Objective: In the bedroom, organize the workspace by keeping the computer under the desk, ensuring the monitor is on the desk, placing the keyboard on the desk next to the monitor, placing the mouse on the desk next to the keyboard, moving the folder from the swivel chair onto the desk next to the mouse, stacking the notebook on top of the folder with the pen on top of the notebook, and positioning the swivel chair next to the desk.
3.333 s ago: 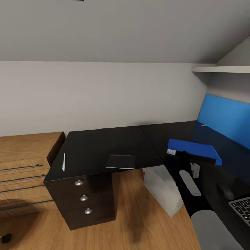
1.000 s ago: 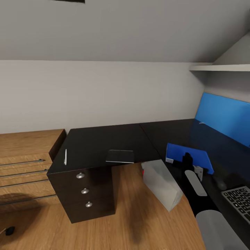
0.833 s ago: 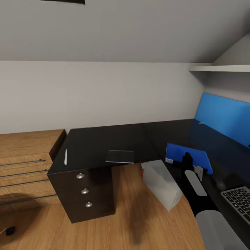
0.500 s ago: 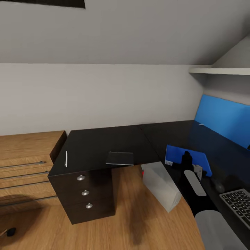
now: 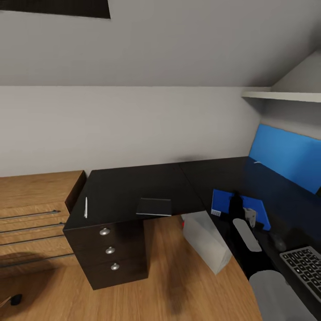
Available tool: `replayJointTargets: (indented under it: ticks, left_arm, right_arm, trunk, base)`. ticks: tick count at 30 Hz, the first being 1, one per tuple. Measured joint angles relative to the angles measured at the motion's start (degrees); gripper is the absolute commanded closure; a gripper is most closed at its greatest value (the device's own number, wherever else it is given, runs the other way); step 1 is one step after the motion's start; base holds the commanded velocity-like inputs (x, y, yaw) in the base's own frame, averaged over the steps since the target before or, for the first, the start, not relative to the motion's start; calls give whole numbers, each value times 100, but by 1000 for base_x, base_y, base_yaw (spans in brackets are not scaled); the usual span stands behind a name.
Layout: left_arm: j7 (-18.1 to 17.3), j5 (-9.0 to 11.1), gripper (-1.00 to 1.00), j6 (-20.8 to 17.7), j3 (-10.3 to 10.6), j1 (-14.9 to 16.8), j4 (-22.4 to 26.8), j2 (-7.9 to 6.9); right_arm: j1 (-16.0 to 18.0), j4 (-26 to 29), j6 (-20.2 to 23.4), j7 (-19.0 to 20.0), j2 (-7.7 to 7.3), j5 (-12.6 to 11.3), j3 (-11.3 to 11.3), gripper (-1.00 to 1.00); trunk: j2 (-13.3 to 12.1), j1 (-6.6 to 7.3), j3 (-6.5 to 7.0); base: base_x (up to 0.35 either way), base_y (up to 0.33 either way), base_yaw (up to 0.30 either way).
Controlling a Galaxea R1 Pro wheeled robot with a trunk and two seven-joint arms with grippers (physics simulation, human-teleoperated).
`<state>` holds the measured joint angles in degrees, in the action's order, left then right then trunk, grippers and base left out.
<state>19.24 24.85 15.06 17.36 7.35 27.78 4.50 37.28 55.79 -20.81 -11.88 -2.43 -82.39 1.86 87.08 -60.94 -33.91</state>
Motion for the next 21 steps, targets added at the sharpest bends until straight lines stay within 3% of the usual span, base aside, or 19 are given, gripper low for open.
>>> replayJointTargets:
  ticks: [2, 3, 7, 9, 13, 14, 17, 21]
  left_arm:
    - [2, 0, -100, -3, 0, 2, 0, -6]
    - [3, 0, -100, -4, 1, 1, -1, -14]
    - [3, 0, -100, 0, 0, 2, 0, -25]
    - [4, 0, -100, 1, 0, 2, -1, -31]
    - [2, -6, -100, -5, -24, 1, 1, -39]
    - [-1, -7, -100, -4, -54, 1, 1, -40]
    - [-3, -17, -100, 9, -72, 2, 6, -29]
    - [1, -16, -100, 23, -79, 1, 18, -10]
  right_arm:
    - [-3, 3, 7, 33, 7, 36, -390, -100]
    - [-5, 1, 13, 40, 12, 62, -712, -100]
    - [-5, -1, 7, 41, 16, 94, -1417, -100]
    - [-5, -2, 7, 17, 24, 97, -1921, -100]
    - [-4, -6, 24, -215, 173, 100, -2400, -100]
    - [-3, -5, 32, -380, 244, 103, -2641, -100]
    - [-1, -11, 52, -629, 286, 106, -2868, -100]
    - [2, -20, 397, -750, 303, 100, -2934, -100]
  trunk:
    - [-80, 44, 36]
    - [-120, 66, 54]
    - [-281, 154, 126]
    - [-361, 198, 162]
    - [-443, 242, 203]
    - [-443, 242, 206]
    - [-443, 242, 217]
    - [-443, 242, 229]
  base:
    - [0, 0, 0]
    - [0, 0, 0]
    - [0, 0, 0]
    - [0, 0, 0]
    - [0, 0, 92]
    - [0, 0, 196]
    - [0, 0, 234]
    - [0, 0, 256]
